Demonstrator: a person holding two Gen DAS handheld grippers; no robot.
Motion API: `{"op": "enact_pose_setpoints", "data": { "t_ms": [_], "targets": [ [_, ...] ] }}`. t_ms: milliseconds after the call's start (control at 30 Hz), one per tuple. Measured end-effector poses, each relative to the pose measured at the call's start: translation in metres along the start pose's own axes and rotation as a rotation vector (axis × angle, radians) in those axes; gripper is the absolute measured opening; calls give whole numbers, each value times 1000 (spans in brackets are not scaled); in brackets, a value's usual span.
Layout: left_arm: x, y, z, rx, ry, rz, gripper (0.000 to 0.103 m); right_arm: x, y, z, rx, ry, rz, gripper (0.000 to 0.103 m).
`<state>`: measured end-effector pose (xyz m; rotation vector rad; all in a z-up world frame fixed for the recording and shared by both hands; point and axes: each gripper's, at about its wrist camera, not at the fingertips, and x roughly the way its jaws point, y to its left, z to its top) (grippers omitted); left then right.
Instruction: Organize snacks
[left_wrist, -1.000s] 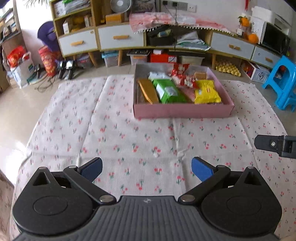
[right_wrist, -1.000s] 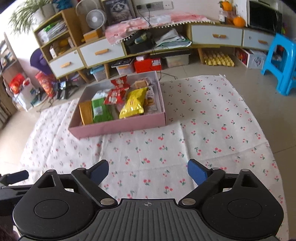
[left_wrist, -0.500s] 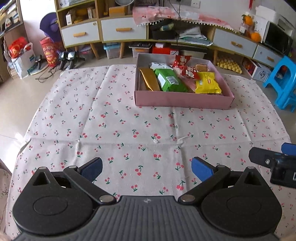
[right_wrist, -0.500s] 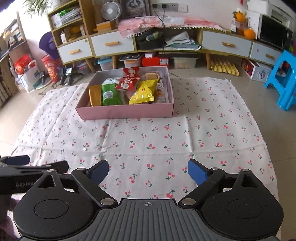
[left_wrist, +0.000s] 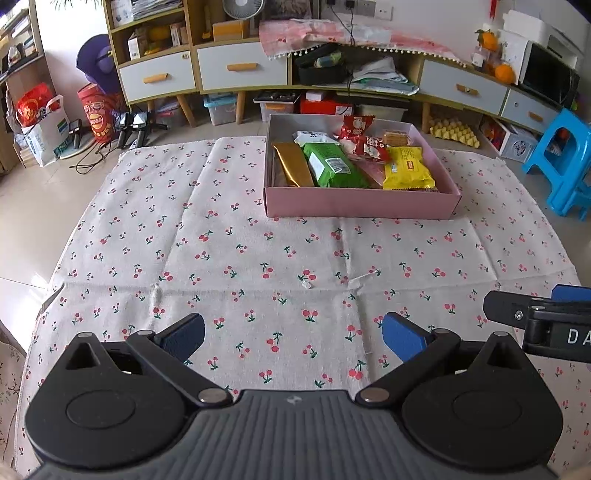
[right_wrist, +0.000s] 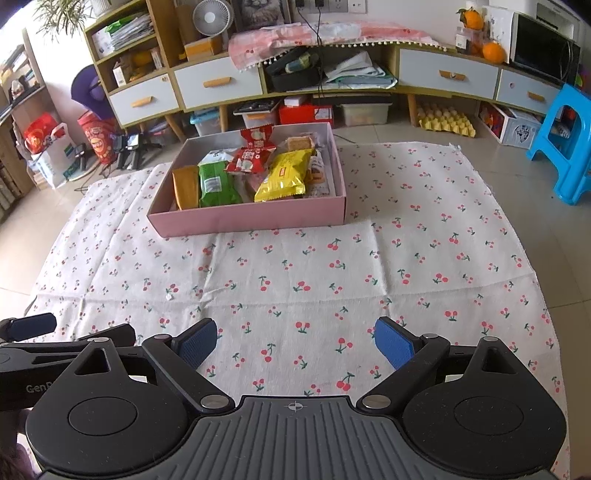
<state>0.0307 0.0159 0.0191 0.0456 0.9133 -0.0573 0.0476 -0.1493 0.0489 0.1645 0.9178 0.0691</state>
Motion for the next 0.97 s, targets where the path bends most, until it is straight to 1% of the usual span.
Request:
{"op": "enact_pose_setpoints", "data": {
  "t_ms": [967],
  "targets": [
    [0, -5, -1, 25, 7, -2, 103, 2, 0, -1, 0, 14, -1, 94]
  ]
}}
